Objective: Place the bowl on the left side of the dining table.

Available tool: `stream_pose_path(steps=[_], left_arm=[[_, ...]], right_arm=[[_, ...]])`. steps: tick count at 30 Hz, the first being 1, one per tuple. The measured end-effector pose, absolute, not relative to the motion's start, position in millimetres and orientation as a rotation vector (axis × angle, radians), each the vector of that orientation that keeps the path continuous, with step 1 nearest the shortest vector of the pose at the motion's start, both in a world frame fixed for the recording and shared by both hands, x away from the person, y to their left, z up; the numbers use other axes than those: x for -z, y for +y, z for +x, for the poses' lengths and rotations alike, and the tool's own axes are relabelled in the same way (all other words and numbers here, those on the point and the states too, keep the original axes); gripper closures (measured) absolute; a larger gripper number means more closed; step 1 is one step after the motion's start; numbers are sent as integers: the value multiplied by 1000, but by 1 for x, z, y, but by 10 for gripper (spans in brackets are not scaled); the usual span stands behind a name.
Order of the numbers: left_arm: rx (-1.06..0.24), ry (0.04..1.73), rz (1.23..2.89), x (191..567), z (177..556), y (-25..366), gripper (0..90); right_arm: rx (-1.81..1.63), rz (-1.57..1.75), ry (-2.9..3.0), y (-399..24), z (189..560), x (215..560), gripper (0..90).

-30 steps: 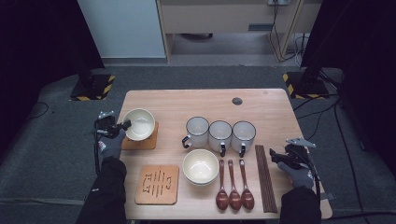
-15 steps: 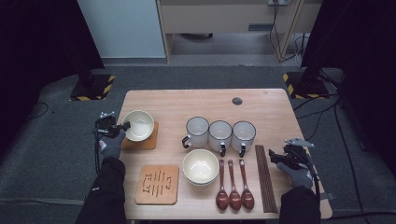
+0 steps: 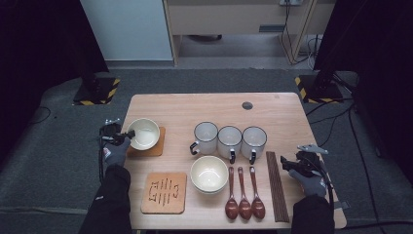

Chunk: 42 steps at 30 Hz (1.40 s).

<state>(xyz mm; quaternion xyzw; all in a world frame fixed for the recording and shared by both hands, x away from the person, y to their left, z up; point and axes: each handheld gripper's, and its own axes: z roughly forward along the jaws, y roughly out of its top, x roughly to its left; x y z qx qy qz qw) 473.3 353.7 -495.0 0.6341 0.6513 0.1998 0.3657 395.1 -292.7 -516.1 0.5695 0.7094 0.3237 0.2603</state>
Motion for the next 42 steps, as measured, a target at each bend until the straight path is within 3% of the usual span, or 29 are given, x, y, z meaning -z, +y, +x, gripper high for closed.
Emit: stream_pose_path(steps=[26,42], left_arm=[[-509,1681,1590,503,478,353,776],[-534,1672,1625,505,479,355,667]], right_arm=[[-873,1545,1916,-292,395,517,160],[-875,1542,1911,-292,395,516,159]])
